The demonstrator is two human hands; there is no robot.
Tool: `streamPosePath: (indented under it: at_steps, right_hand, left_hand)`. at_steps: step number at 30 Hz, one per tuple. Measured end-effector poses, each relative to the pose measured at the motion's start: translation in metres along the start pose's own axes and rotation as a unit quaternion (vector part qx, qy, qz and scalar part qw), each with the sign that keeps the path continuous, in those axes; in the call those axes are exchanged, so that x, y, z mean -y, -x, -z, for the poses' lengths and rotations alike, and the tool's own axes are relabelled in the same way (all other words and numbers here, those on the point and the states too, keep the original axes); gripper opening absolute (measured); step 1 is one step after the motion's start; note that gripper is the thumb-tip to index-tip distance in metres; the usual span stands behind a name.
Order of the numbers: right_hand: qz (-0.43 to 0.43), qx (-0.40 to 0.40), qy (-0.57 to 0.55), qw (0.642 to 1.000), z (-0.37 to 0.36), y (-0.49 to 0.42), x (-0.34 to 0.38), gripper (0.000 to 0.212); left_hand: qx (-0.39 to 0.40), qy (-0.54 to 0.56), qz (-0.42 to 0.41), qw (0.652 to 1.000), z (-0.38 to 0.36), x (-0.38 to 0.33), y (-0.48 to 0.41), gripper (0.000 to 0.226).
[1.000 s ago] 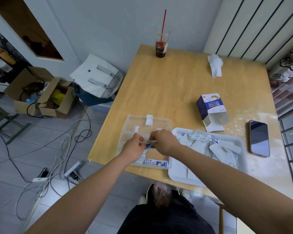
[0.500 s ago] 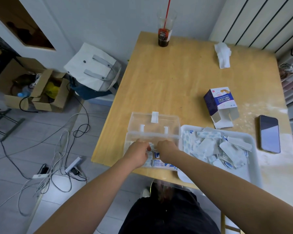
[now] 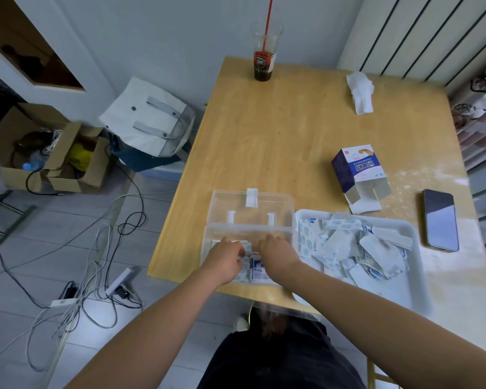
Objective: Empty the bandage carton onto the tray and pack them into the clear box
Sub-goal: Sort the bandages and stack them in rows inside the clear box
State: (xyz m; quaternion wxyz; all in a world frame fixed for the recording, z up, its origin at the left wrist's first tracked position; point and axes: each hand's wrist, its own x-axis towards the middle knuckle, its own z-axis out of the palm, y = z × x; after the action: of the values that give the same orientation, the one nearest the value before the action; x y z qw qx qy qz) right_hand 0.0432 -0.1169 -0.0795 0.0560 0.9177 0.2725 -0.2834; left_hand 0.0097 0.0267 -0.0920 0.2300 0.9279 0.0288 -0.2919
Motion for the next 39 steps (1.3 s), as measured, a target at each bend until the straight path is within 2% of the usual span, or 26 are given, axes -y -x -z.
streamPosePath:
  at_steps: [10,13,16,18,20,22,25,29,32,35,39]
  right_hand:
    - [0.031,-0.004,-0.077,0.997,-0.002,0.005,-0.006,0.032]
    - [0.055,-0.065,-0.168,0.982,0.009,0.009,-0.012,0.031]
    - [0.066,-0.163,-0.276,0.945,0.025,0.025,-0.031,0.029]
    - [0.037,-0.216,-0.332,0.917,0.03,0.036,-0.054,0.024]
    - [-0.014,-0.24,-0.356,0.903,0.027,0.048,-0.092,0.022]
    - [-0.069,-0.222,-0.366,0.901,0.016,0.055,-0.123,0.021]
    - [-0.125,-0.146,-0.34,0.921,-0.006,0.068,-0.163,0.025]
    - [-0.11,-0.069,-0.363,0.923,-0.025,0.085,-0.195,0.038]
    - [-0.054,-0.061,-0.353,0.932,-0.03,0.083,-0.2,0.05]
    - [-0.004,-0.014,-0.331,0.943,-0.032,0.072,-0.197,0.055]
    - [0.002,0.054,-0.24,0.969,-0.042,0.065,-0.191,0.052]
  left_hand:
    - [-0.01,-0.006,0.009,1.0,0.004,-0.002,0.011,0.03]
    - [-0.078,0.014,0.014,0.997,0.009,-0.013,0.011,0.024]
    - [-0.174,0.053,0.021,0.983,0.019,-0.04,0.011,0.022]
    - [-0.212,0.1,0.015,0.972,0.024,-0.064,0.01,0.018]
    - [-0.216,0.136,-0.005,0.967,0.022,-0.098,0.003,0.016]
    - [-0.197,0.16,-0.022,0.967,0.017,-0.122,-0.003,0.015]
    - [-0.119,0.154,-0.03,0.98,-0.001,-0.151,-0.017,0.02]
    - [-0.03,0.05,0.013,0.998,-0.038,-0.183,-0.04,0.031]
    - [-0.05,-0.047,0.049,0.996,-0.051,-0.19,-0.05,0.032]
    - [-0.096,-0.044,0.074,0.992,-0.058,-0.195,-0.06,0.042]
    - [-0.103,-0.03,0.113,0.988,-0.061,-0.198,-0.069,0.027]
